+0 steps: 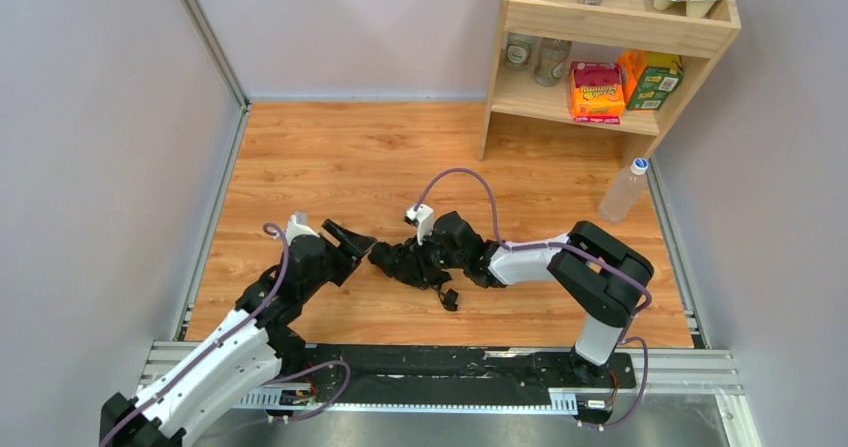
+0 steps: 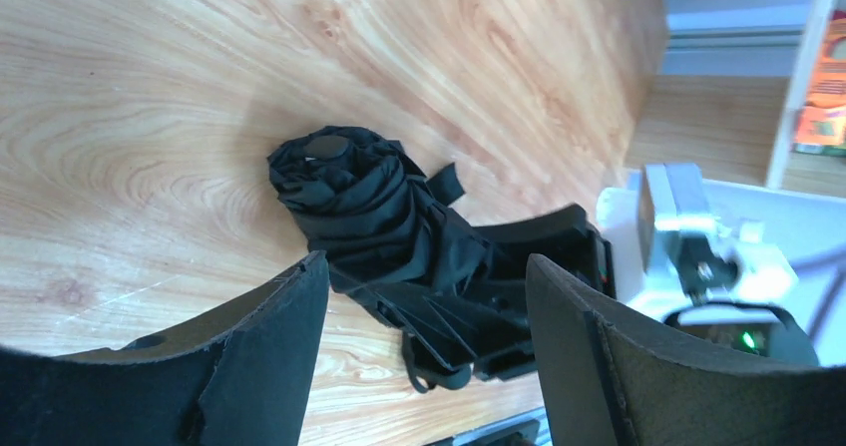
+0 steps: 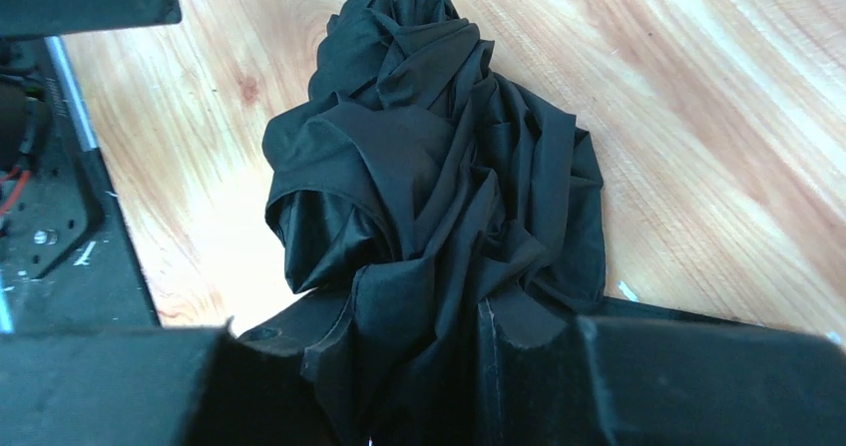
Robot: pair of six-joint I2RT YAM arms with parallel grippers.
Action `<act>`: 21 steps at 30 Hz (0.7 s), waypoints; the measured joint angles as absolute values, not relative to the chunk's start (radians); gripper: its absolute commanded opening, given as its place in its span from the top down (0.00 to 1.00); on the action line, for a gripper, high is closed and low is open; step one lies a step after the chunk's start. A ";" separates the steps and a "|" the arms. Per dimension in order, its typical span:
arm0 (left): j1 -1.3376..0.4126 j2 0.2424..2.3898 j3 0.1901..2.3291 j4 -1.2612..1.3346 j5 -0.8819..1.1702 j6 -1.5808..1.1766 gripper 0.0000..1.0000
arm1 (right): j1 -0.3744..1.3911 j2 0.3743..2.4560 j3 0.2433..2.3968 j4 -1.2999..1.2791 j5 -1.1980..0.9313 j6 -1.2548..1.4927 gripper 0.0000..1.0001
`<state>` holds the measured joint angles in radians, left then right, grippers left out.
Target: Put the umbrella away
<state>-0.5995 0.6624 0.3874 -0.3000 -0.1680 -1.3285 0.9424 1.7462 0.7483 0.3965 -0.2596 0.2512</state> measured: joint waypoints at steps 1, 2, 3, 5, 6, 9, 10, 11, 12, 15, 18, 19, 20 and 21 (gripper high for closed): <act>-0.597 0.620 0.374 -0.303 -0.168 -1.328 0.21 | 0.932 1.754 0.753 0.396 -0.282 0.262 1.00; -0.595 0.585 0.357 -0.304 -0.165 -1.330 0.21 | 0.920 1.763 0.759 0.398 -0.311 0.274 1.00; -0.594 0.560 0.339 -0.302 -0.159 -1.336 0.21 | 0.911 1.773 0.766 0.400 -0.335 0.285 1.00; -0.594 0.548 0.294 -0.278 -0.140 -1.360 0.21 | 0.891 1.796 0.781 0.405 -0.393 0.307 1.00; -0.594 0.554 0.273 -0.261 -0.127 -1.370 0.21 | 0.881 1.806 0.788 0.408 -0.418 0.318 1.00; -0.594 0.624 0.213 -0.197 -0.093 -1.411 0.21 | 0.848 1.829 0.799 0.416 -0.487 0.349 1.00; -0.594 0.659 0.207 -0.178 -0.084 -1.422 0.20 | 0.836 1.840 0.804 0.420 -0.513 0.360 1.00; -0.594 0.690 0.206 -0.160 -0.078 -1.430 0.21 | 0.828 1.848 0.809 0.422 -0.533 0.369 1.00; -0.594 0.737 0.206 -0.126 -0.070 -1.437 0.20 | 0.818 1.858 0.816 0.422 -0.557 0.378 1.00; -0.594 0.828 0.205 -0.027 -0.054 -1.455 0.20 | 0.801 1.882 0.832 0.428 -0.611 0.397 1.00; -0.594 0.891 0.205 0.065 -0.050 -1.460 0.20 | 0.797 1.901 0.845 0.435 -0.651 0.405 1.00; -0.594 0.906 0.202 0.095 -0.053 -1.460 0.20 | 0.794 1.904 0.846 0.435 -0.657 0.407 1.00; -0.594 0.914 0.199 0.122 -0.057 -1.460 0.20 | 0.790 1.908 0.848 0.437 -0.667 0.409 1.00; -0.594 0.917 0.195 0.146 -0.063 -1.460 0.20 | 0.786 1.912 0.851 0.436 -0.676 0.411 1.00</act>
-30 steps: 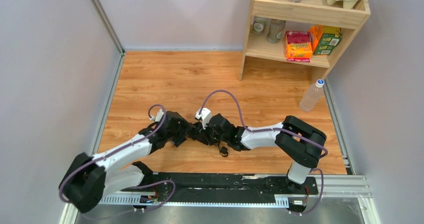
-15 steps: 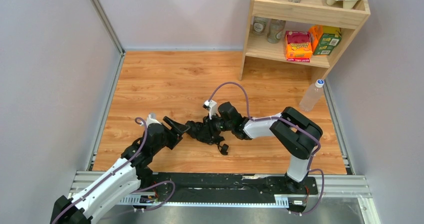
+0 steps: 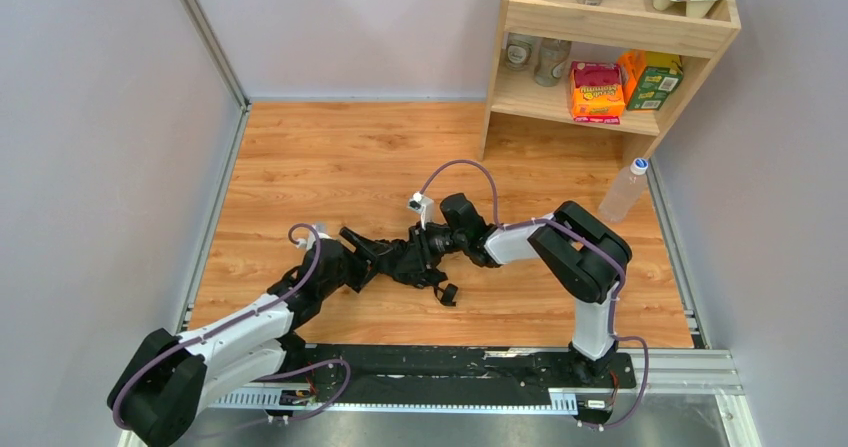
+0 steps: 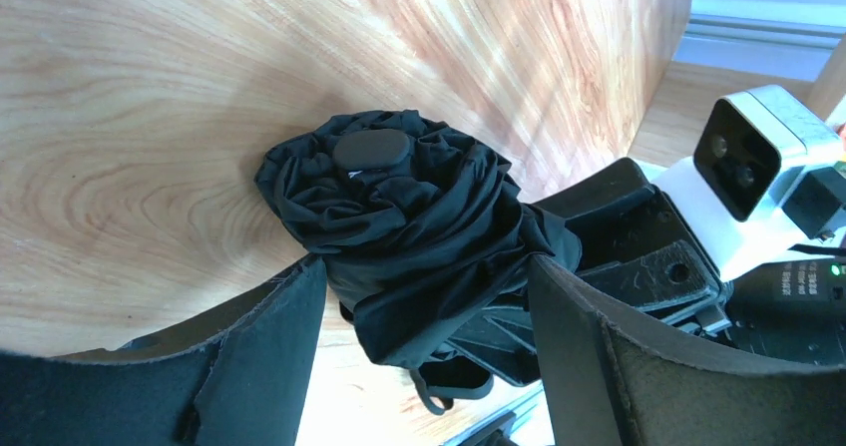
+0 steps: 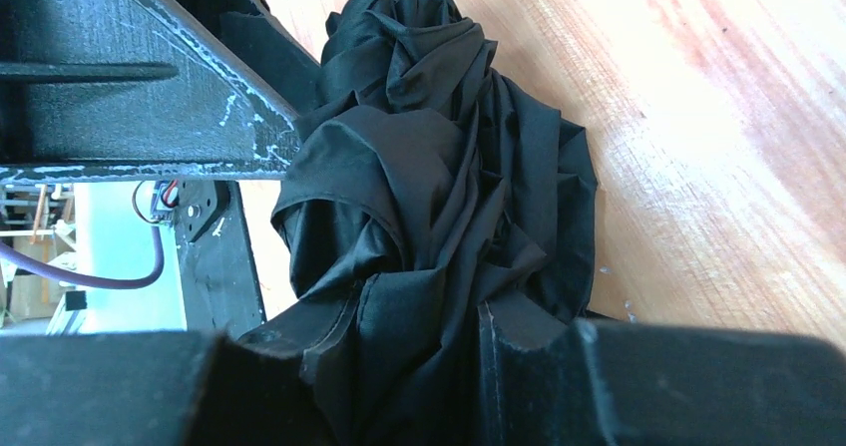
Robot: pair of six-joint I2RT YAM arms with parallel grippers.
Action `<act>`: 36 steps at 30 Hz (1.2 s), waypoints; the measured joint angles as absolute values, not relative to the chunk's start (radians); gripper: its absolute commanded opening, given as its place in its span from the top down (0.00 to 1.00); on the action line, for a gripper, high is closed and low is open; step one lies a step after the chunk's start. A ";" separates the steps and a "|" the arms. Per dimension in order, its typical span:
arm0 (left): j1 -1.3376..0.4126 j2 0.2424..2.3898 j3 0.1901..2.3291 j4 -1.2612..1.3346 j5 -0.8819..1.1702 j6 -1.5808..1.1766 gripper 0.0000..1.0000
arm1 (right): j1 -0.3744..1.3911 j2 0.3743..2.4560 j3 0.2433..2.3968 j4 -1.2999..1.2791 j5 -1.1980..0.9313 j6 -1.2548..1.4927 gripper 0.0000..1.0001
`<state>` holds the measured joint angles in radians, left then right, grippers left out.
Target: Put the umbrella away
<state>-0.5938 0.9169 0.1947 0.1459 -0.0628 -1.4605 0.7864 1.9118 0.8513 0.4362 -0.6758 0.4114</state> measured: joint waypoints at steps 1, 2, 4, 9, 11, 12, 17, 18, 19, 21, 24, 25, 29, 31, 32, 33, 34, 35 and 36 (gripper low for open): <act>-0.594 0.917 0.191 0.162 -0.068 -1.460 0.20 | 0.783 1.915 0.853 0.437 -0.684 0.413 1.00; -0.594 0.917 0.191 0.167 -0.074 -1.461 0.20 | 0.780 1.917 0.854 0.437 -0.691 0.416 1.00; -0.594 0.921 0.191 0.169 -0.083 -1.465 0.20 | 0.776 1.921 0.857 0.437 -0.701 0.419 1.00; -0.594 0.990 0.192 0.179 -0.115 -1.499 0.20 | 0.774 1.925 0.865 0.430 -0.714 0.418 1.00; -0.594 1.029 0.199 0.186 -0.122 -1.506 0.20 | 0.772 1.929 0.870 0.424 -0.719 0.418 1.00; -0.594 1.047 0.206 0.192 -0.125 -1.506 0.20 | 0.771 1.930 0.873 0.420 -0.724 0.418 1.00; -0.595 1.116 0.244 0.203 -0.141 -1.488 0.22 | 0.762 1.944 0.897 0.389 -0.754 0.410 1.00; -0.595 1.132 0.247 0.211 -0.142 -1.485 0.23 | 0.759 1.949 0.907 0.377 -0.764 0.408 1.00; -0.595 1.148 0.251 0.222 -0.144 -1.481 0.24 | 0.757 1.954 0.915 0.366 -0.772 0.406 1.00; -0.595 1.192 0.252 0.273 -0.147 -1.476 0.25 | 0.751 1.961 0.930 0.348 -0.785 0.404 1.00; -0.594 1.273 0.250 0.385 -0.146 -1.475 0.22 | 0.736 1.971 0.952 0.319 -0.791 0.406 1.00; -0.594 1.302 0.252 0.421 -0.141 -1.477 0.21 | 0.729 1.975 0.960 0.311 -0.794 0.408 1.00; -0.593 1.343 0.254 0.485 -0.136 -1.497 0.21 | 0.709 1.983 0.971 0.304 -0.807 0.427 1.00; -0.593 1.324 0.254 0.469 -0.135 -1.512 0.20 | 0.707 1.983 0.963 0.323 -0.813 0.443 1.00; -0.593 1.309 0.254 0.453 -0.131 -1.518 0.20 | 0.706 1.983 0.957 0.335 -0.818 0.451 1.00; -0.595 1.293 0.254 0.434 -0.128 -1.522 0.20 | 0.705 1.983 0.947 0.352 -0.828 0.464 1.00; -0.596 1.267 0.253 0.401 -0.121 -1.528 0.20 | 0.705 1.983 0.933 0.373 -0.847 0.483 1.00; -0.598 1.246 0.248 0.379 -0.115 -1.533 0.20 | 0.706 1.983 0.926 0.383 -0.856 0.492 1.00; -0.601 1.226 0.241 0.360 -0.112 -1.543 0.20 | 0.706 1.983 0.916 0.399 -0.870 0.509 1.00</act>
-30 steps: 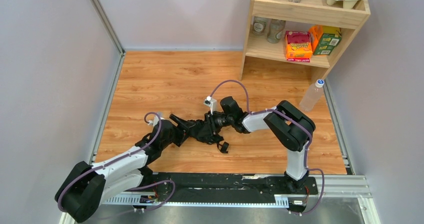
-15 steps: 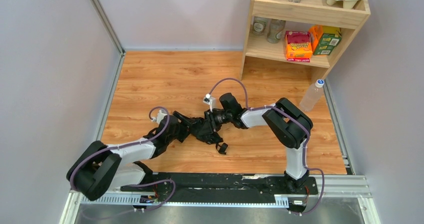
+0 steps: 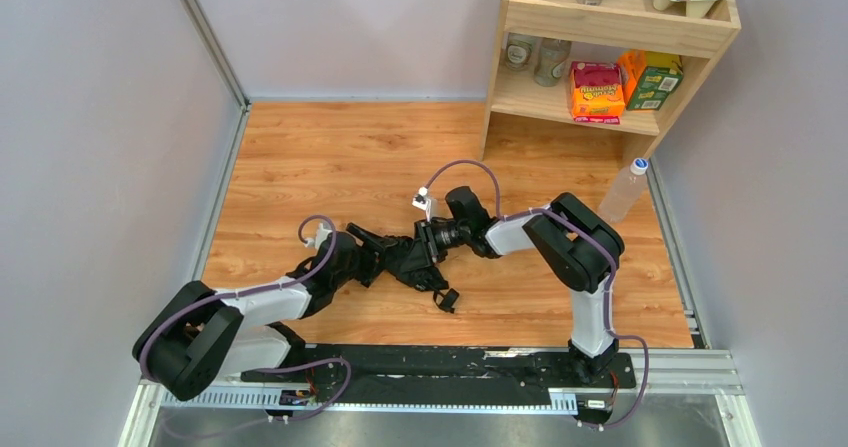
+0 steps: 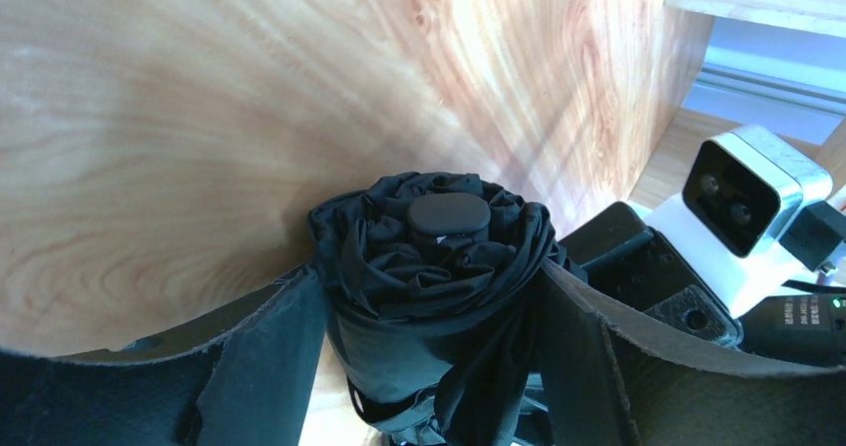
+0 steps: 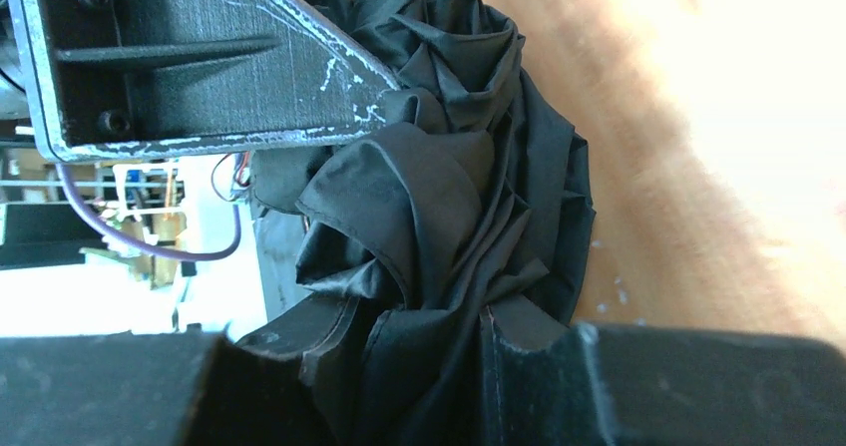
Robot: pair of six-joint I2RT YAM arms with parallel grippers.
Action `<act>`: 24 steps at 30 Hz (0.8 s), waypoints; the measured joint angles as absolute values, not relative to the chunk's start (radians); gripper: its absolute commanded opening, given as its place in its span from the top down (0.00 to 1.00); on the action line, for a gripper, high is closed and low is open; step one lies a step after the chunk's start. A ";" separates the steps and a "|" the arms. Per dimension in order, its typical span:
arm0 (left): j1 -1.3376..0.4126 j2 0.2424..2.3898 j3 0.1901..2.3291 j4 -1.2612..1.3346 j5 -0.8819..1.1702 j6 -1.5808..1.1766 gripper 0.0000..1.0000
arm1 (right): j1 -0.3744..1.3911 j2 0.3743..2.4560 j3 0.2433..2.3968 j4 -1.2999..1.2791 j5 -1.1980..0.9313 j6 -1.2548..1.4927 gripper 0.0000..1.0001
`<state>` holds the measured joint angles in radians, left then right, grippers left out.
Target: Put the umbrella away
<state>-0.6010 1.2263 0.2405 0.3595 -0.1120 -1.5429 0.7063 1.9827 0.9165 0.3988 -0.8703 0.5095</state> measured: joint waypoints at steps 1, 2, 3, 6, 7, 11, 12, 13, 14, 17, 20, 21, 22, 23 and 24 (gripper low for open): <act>-0.602 1.208 0.234 0.342 -0.107 -1.552 0.20 | 0.708 1.983 0.906 0.416 -0.883 0.529 1.00; -0.603 1.195 0.233 0.324 -0.102 -1.560 0.20 | 0.709 1.983 0.895 0.433 -0.892 0.549 1.00; -0.604 1.189 0.233 0.311 -0.098 -1.563 0.20 | 0.709 1.983 0.889 0.443 -0.897 0.561 1.00; -0.606 1.192 0.246 0.278 -0.083 -1.573 0.20 | 0.710 1.982 0.880 0.463 -0.903 0.599 1.00; -0.606 1.200 0.251 0.272 -0.078 -1.575 0.20 | 0.710 1.982 0.880 0.465 -0.904 0.606 1.00; -0.601 1.277 0.291 0.287 -0.048 -1.581 0.22 | 0.705 1.978 0.879 0.456 -0.904 0.616 1.00; -0.600 1.304 0.308 0.293 -0.039 -1.578 0.24 | 0.699 1.976 0.879 0.450 -0.906 0.613 1.00; -0.599 1.330 0.325 0.301 -0.030 -1.571 0.27 | 0.694 1.975 0.879 0.444 -0.907 0.612 1.00; -0.599 1.352 0.341 0.306 -0.025 -1.564 0.30 | 0.686 1.975 0.881 0.435 -0.910 0.606 1.00; -0.599 1.388 0.364 0.311 -0.019 -1.541 0.45 | 0.677 1.975 0.903 0.377 -0.920 0.567 1.00; -0.599 1.411 0.364 0.336 -0.017 -1.520 0.59 | 0.677 1.975 0.938 0.293 -0.923 0.508 1.00; -0.599 1.420 0.367 0.345 -0.015 -1.515 0.68 | 0.677 1.975 0.952 0.260 -0.923 0.490 1.00; -0.599 1.433 0.371 0.361 -0.014 -1.506 0.72 | 0.675 1.976 0.966 0.228 -0.921 0.472 1.00; -0.599 1.448 0.374 0.380 -0.009 -1.501 0.78 | 0.672 1.977 0.974 0.210 -0.921 0.464 1.00; -0.599 1.465 0.376 0.406 -0.007 -1.494 0.81 | 0.669 1.978 0.981 0.192 -0.920 0.458 1.00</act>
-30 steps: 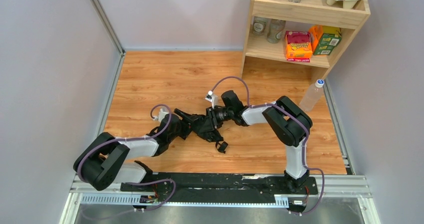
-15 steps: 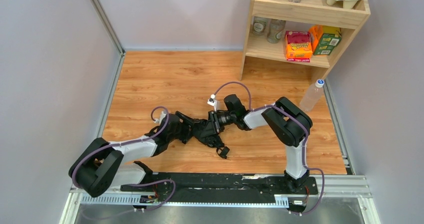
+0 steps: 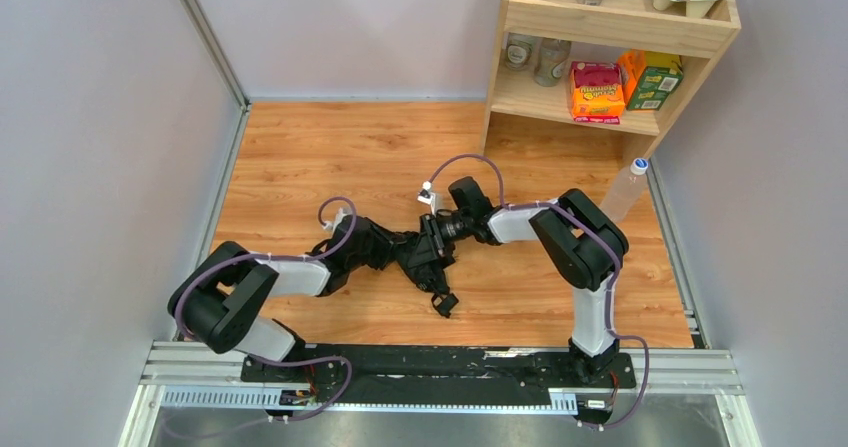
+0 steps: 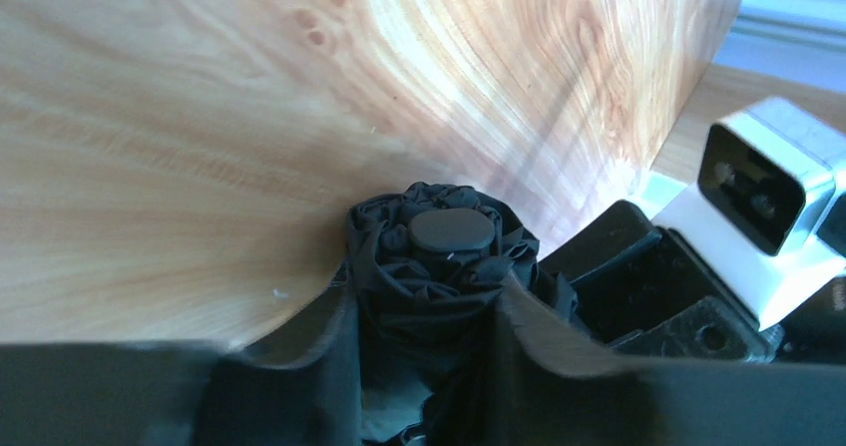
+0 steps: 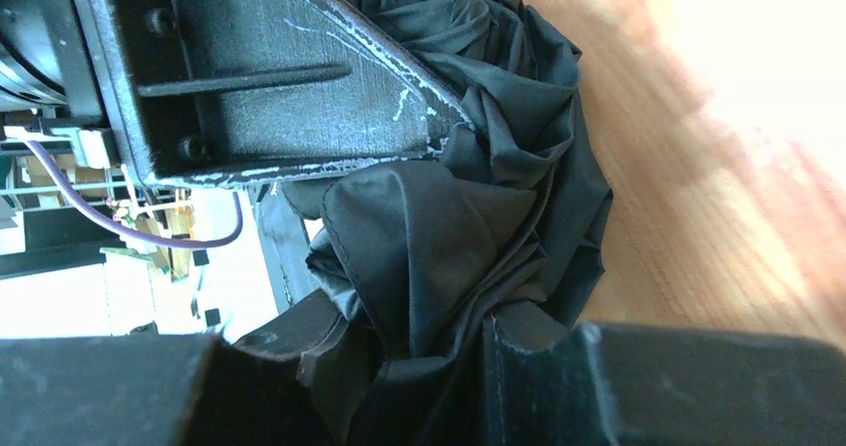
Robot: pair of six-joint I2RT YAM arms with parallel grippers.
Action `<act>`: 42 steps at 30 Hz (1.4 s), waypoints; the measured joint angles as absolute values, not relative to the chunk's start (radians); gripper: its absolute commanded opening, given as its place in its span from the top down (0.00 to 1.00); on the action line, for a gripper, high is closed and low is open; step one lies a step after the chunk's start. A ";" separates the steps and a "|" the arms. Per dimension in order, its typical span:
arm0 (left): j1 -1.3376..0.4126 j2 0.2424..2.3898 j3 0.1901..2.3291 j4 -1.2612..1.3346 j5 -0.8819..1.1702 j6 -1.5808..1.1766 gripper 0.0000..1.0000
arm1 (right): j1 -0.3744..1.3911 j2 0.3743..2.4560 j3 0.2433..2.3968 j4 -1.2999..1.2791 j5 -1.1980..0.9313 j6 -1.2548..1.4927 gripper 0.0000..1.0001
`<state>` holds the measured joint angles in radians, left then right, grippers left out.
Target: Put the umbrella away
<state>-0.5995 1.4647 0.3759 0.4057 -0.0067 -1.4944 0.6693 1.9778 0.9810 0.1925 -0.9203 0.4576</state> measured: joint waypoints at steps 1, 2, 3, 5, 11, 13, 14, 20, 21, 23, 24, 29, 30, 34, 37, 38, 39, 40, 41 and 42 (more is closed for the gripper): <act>-0.599 1.480 0.376 0.434 -0.002 -1.488 0.87 | 0.664 1.979 0.989 0.172 -0.919 0.451 1.00; -0.599 1.497 0.375 0.455 -0.002 -1.480 0.90 | 0.661 1.979 0.993 0.159 -0.915 0.446 0.96; -0.598 1.518 0.373 0.487 0.001 -1.474 0.95 | 0.656 1.978 1.003 0.131 -0.904 0.438 0.92; -0.595 1.557 0.373 0.551 0.007 -1.467 1.00 | 0.653 1.969 1.024 0.073 -0.868 0.420 0.79; -0.593 1.653 0.364 0.714 0.024 -1.476 1.00 | 0.671 1.911 1.073 -0.106 -0.682 0.369 0.36; -0.593 1.660 0.358 0.734 0.023 -1.487 1.00 | 0.705 1.897 1.087 -0.152 -0.597 0.348 0.23; -0.593 1.660 0.356 0.738 0.022 -1.492 1.00 | 0.724 1.884 1.095 -0.173 -0.560 0.342 0.19; -0.602 1.628 0.355 0.698 0.017 -1.509 1.00 | 0.852 1.826 1.116 -0.265 -0.279 0.289 0.00; -0.603 1.620 0.355 0.685 0.017 -1.512 1.00 | 0.873 1.824 1.121 -0.279 -0.231 0.282 0.00; -0.605 1.597 0.366 0.630 0.017 -1.518 1.00 | 0.936 1.823 1.137 -0.313 -0.072 0.265 0.00; -0.607 1.584 0.376 0.593 0.017 -1.521 1.00 | 0.978 1.824 1.144 -0.332 0.029 0.254 0.00; -0.609 1.530 0.426 0.402 0.027 -1.529 1.00 | 1.124 1.851 1.155 -0.379 0.400 0.237 0.35; -0.609 1.520 0.431 0.370 0.030 -1.530 1.00 | 1.135 1.859 1.158 -0.379 0.450 0.249 0.44; -0.608 1.504 0.454 0.298 0.030 -1.555 1.00 | 1.142 1.876 1.153 -0.359 0.495 0.267 0.87; -0.609 1.478 0.453 0.271 0.020 -1.554 1.00 | 1.139 1.872 1.135 -0.322 0.468 0.253 1.00; -0.609 1.465 0.450 0.264 0.015 -1.554 1.00 | 1.137 1.866 1.125 -0.307 0.456 0.241 1.00; -0.610 1.453 0.448 0.250 0.008 -1.553 1.00 | 1.131 1.855 1.106 -0.281 0.429 0.221 1.00; -0.611 1.439 0.443 0.243 0.002 -1.549 0.90 | 1.122 1.847 1.091 -0.260 0.402 0.206 1.00; -0.612 1.426 0.437 0.242 -0.005 -1.544 0.65 | 1.110 1.833 1.071 -0.231 0.360 0.189 1.00; -0.613 1.407 0.423 0.244 -0.012 -1.533 0.52 | 1.095 1.818 1.048 -0.199 0.310 0.175 1.00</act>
